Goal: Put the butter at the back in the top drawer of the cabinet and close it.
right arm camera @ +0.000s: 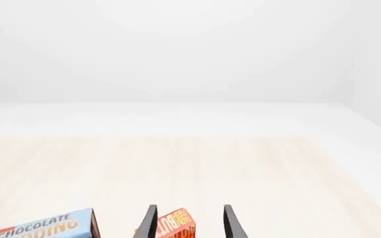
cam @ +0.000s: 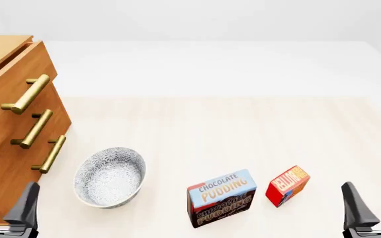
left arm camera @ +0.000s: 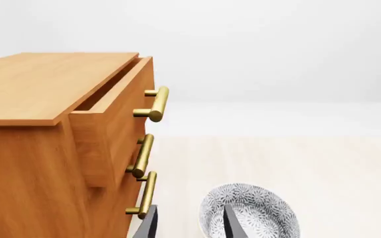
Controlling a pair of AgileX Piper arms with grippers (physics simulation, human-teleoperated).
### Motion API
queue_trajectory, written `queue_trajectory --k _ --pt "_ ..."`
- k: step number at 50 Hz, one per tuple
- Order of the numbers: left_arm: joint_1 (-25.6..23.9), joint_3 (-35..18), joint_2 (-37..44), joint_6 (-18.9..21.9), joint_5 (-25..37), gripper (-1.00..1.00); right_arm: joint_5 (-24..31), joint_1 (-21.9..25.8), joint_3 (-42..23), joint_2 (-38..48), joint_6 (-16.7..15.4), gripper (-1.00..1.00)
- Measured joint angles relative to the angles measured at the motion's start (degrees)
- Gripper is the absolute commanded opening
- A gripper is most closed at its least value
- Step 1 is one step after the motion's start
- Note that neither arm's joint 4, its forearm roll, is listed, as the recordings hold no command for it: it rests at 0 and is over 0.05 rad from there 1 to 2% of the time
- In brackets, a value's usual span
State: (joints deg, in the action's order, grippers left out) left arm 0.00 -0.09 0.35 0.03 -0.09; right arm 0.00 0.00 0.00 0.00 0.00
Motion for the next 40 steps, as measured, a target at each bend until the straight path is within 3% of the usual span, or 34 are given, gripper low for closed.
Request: queue_trajectory --k 27,40 --pt "-0.6 -0.2 0.6 3.7 -0.5 1.0 0.0 0.0 0.0 0.0 0.0 1.0" --pt "-1.2 -8.9 3.4 6.6 5.0 1.0 0.0 0.0 0.0 0.0 0.0 1.0"
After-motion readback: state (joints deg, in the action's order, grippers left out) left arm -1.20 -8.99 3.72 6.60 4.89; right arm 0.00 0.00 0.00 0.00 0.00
